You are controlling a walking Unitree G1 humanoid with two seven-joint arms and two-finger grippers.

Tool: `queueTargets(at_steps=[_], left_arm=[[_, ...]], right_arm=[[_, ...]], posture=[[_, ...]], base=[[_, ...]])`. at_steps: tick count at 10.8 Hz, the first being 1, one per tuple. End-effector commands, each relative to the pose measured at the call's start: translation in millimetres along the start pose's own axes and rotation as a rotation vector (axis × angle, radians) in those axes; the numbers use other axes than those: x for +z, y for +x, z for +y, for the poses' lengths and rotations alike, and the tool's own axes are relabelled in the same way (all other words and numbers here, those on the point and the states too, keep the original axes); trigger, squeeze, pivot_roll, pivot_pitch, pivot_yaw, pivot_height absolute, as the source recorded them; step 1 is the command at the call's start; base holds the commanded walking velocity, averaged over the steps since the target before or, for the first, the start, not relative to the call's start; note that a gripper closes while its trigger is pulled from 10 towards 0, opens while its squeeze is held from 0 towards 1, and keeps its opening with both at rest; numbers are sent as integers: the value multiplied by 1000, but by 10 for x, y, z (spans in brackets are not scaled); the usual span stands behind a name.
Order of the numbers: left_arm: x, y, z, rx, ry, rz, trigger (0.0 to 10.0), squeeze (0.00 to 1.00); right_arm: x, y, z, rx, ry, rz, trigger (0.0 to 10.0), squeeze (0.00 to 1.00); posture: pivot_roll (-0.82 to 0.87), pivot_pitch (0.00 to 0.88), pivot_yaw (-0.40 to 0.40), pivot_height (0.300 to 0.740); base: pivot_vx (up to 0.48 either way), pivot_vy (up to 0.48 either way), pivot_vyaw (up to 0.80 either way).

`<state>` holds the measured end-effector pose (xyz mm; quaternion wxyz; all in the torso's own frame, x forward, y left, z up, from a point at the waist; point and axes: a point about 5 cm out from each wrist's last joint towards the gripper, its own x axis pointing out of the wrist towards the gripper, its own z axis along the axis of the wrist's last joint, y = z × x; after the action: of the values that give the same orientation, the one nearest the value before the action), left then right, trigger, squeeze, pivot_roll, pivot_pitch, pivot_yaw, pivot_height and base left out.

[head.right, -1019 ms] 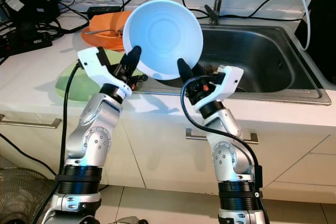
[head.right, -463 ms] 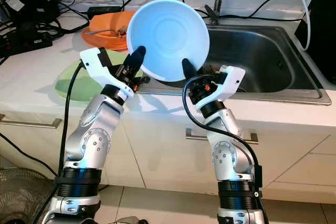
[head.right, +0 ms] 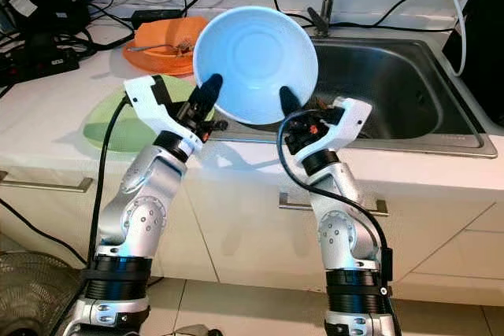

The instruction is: Kitchen organization

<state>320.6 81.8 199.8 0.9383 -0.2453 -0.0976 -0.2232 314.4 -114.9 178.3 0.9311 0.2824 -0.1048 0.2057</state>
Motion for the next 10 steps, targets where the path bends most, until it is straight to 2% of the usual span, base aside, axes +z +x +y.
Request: queueTargets(at_steps=[1, 6, 7, 9, 10], left_arm=[[70, 15, -42, -21, 27, -28, 10000, 1000], [14, -2, -60, -35, 83, -3, 10000, 1000], [-53, -26, -115, -93, 137, 46, 10000, 0], [-152, -52, -143, -121, 183, 95, 10000, 0], [-211, -72, -134, -125, 193, 118, 10000, 0]], right_arm=[[-10, 31, 32, 23, -6, 12, 0, 0], [42, 55, -24, -32, 4, -15, 0, 0], [85, 75, -86, -88, 3, -40, 0, 0], [168, 106, -169, -162, -11, -85, 0, 0], [306, 149, -242, -216, -14, -140, 0, 0]], posture=[[84, 0, 41, 740], [83, 0, 39, 740], [86, 0, 38, 740], [86, 0, 38, 740], [85, 0, 38, 740]], base=[[0, 0, 0], [0, 0, 0], [0, 0, 0], [0, 0, 0], [0, 0, 0]])
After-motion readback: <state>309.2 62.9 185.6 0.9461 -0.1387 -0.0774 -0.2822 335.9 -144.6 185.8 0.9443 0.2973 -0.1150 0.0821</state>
